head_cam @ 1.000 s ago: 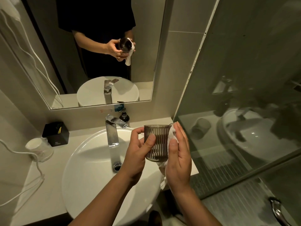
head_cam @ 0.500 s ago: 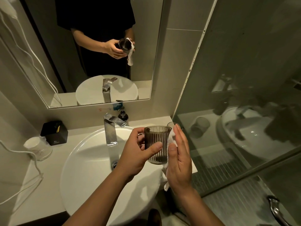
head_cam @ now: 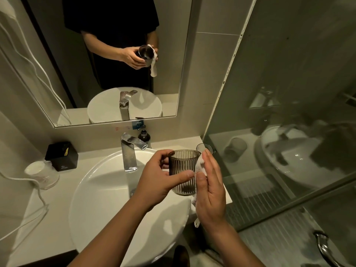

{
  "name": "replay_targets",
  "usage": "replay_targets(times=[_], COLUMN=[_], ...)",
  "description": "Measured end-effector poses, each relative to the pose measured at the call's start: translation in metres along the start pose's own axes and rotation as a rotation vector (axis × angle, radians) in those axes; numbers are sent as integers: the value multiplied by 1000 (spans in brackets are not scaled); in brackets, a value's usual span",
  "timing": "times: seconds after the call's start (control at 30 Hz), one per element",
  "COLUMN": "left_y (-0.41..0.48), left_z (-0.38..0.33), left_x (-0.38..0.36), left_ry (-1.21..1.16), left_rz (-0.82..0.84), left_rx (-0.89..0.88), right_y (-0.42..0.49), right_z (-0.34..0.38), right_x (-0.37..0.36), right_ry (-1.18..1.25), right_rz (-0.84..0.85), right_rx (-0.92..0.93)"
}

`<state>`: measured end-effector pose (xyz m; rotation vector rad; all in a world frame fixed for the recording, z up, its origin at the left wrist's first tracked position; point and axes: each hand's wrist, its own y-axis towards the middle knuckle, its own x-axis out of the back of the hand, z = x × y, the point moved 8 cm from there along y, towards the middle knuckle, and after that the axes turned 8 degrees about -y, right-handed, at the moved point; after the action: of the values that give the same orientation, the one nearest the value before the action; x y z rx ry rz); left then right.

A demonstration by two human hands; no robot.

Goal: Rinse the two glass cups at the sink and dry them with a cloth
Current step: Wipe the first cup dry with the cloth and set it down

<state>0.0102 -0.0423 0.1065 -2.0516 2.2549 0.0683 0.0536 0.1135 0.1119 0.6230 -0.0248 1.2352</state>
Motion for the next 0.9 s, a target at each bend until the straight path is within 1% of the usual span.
replay_targets(times=[0.1, 0.27, 0.37, 0.5, 0.63, 0.77, 0.9], left_y=[1, 1, 1, 2, 1, 1, 0], left_z=[5, 4, 3, -2, -8, 0, 3], left_x=[0, 2, 1, -1, -1, 3, 3], left_ry=[-62, -103, -27, 144, 201, 75, -5], left_rz=[24, 79, 136, 207, 198, 127, 153], left_rx=[26, 13, 25, 70, 50, 70, 86], right_y=[1, -1, -2, -3, -3, -3, -4], right_z=[-6, -13, -16, -7, -3, -3, -8], right_x=[1, -1, -2, -1, -2, 1, 1], right_ry=[43, 111, 108, 34, 4, 20, 56], right_rz=[-11, -17, -13, 0, 5, -18, -33], right_rx=[-32, -75, -92, -30, 20, 2, -25])
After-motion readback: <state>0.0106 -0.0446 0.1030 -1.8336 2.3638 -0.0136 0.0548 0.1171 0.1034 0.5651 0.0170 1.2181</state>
